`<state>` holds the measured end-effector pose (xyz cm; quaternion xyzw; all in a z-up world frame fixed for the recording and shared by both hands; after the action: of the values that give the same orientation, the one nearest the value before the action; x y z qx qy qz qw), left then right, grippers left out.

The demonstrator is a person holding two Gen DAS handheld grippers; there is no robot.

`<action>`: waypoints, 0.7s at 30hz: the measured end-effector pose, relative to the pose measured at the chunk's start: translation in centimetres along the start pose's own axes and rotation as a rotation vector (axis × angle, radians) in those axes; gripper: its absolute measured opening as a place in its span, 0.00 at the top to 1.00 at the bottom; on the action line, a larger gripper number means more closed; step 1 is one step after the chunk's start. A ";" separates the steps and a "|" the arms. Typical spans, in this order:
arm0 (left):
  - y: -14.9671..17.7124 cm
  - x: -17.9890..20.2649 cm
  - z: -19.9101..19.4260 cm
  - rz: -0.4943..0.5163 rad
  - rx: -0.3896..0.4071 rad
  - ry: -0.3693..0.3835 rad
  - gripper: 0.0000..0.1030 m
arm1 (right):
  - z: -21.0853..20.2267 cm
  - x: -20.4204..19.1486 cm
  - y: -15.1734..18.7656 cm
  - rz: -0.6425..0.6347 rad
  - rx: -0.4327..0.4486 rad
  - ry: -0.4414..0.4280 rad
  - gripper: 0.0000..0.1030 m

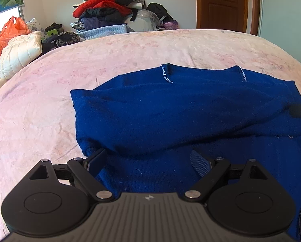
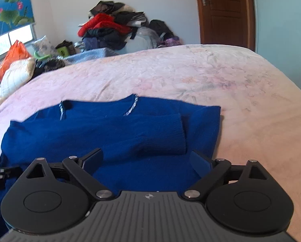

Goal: Fold small clothes

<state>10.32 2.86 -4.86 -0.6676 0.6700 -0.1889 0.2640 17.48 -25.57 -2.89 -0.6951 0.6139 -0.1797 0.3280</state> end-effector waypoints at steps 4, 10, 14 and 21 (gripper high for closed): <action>0.5 0.0 -0.4 0.003 -0.005 -0.004 0.12 | -0.8 0.0 1.1 0.011 -0.016 -0.012 0.08; 1.3 0.0 -0.8 -0.006 -0.025 0.007 0.12 | -3.4 0.0 2.7 0.046 0.013 -0.052 0.07; 2.2 0.3 -1.2 0.001 -0.033 0.006 0.12 | -5.4 0.0 4.0 0.053 0.028 -0.071 0.05; 3.3 0.5 -1.7 -0.003 -0.055 0.013 0.12 | -8.4 0.8 6.8 0.079 0.007 -0.106 0.03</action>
<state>6.64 2.28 -5.60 -0.6742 0.6758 -0.1752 0.2408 7.16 -28.51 -1.60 -0.6776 0.6221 -0.1319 0.3694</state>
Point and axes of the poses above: each gripper's, at about its wrist camera, not at the fingertips, and z roughly the way its jaws point, x to its right, y to its underside, the point moved 1 cm from there along z, roughly the way its jaws point, and after that the axes turned 9 degrees about -x, right-handed, at the moved point
